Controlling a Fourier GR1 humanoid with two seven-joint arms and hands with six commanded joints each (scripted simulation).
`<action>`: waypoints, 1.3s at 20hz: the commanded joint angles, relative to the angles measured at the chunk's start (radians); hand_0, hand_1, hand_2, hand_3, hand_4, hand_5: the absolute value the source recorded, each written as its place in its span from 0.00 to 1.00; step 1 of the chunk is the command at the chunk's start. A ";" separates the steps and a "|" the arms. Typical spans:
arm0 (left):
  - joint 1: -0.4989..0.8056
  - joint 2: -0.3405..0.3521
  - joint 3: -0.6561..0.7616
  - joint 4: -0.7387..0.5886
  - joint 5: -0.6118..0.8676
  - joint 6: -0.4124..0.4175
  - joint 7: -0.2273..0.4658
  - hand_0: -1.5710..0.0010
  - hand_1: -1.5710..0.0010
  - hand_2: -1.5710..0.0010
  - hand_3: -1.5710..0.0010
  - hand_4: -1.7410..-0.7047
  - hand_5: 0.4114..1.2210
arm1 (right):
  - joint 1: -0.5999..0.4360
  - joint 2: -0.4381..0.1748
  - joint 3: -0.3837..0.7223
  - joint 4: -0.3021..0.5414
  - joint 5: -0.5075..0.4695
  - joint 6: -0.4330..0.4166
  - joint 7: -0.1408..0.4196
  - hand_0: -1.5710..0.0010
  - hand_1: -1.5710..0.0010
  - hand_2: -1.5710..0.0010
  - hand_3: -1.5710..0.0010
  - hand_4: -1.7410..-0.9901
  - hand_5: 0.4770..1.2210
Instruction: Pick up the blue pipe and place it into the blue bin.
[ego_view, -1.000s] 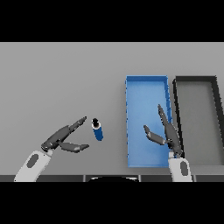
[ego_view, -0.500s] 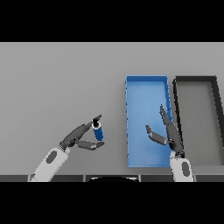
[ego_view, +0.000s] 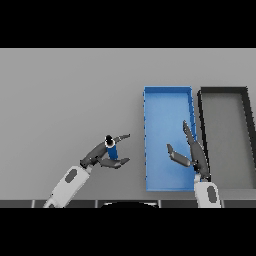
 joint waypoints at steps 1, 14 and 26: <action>-0.004 -0.008 0.010 0.011 0.021 -0.010 0.007 0.94 0.84 0.75 0.70 0.42 0.39 | -0.004 -0.003 -0.004 0.002 -0.003 0.001 0.008 1.00 1.00 1.00 1.00 0.56 0.25; 0.004 -0.065 -0.015 -0.093 0.032 0.016 -0.050 0.05 0.05 0.04 0.08 0.03 0.97 | -0.031 -0.006 -0.003 0.030 0.003 0.005 0.003 1.00 1.00 1.00 1.00 0.62 0.24; -0.079 -0.083 -0.050 -0.248 0.080 0.015 0.105 0.00 0.00 0.00 0.08 0.01 1.00 | -0.024 -0.016 0.002 0.038 0.032 0.000 -0.032 1.00 1.00 1.00 1.00 0.62 0.28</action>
